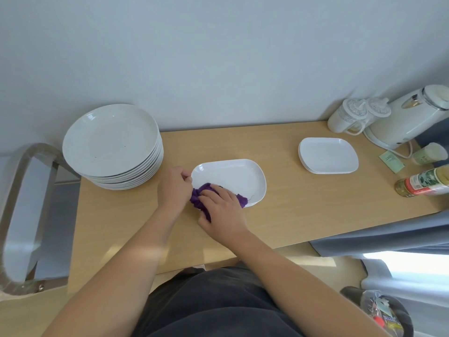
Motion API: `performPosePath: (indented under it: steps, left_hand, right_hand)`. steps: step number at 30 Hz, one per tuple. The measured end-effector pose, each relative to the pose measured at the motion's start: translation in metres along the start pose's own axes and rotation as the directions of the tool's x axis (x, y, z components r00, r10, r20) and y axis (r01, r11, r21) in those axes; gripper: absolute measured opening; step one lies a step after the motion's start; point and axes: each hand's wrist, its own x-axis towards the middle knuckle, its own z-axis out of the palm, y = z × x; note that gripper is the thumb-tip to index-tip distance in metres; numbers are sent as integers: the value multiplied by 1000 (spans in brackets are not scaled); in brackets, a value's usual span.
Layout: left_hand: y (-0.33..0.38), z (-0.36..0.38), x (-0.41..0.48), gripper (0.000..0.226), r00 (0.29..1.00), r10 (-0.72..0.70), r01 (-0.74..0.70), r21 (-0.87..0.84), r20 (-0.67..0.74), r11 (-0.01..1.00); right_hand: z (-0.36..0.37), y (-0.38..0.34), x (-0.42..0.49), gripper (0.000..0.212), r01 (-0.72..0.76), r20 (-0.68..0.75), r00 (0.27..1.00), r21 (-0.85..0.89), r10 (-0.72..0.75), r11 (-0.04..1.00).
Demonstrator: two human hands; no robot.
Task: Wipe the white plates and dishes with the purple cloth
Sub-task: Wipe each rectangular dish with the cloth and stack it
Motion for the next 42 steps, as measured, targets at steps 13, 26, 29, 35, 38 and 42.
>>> performPosePath:
  steps: [13, 26, 29, 35, 38, 42]
  left_hand:
    - [0, 2, -6, 13, 999, 13, -9, 86, -40, 996]
    - [53, 67, -57, 37, 806, 431, -544, 220, 406, 810]
    - [66, 83, -64, 44, 807, 383, -544, 313, 450, 779]
    - [82, 106, -77, 46, 852, 287, -485, 456, 438, 746]
    - [85, 115, -81, 48, 871, 261, -469, 542, 417, 698]
    - [85, 122, -86, 52, 889, 226, -445, 633, 399, 633]
  right_hand:
    - [-62, 108, -24, 17, -613, -4, 754, 355, 657, 706]
    - [-87, 121, -47, 26, -692, 219, 524, 673, 823, 262]
    - [-94, 127, -50, 27, -660, 243, 561, 708, 791, 251]
    - [-99, 149, -56, 28, -668, 305, 567, 714, 765, 210]
    - [-98, 156, -57, 27, -679, 334, 578, 703, 745, 212]
    - [-100, 161, -58, 28, -679, 364, 606, 700, 707, 221]
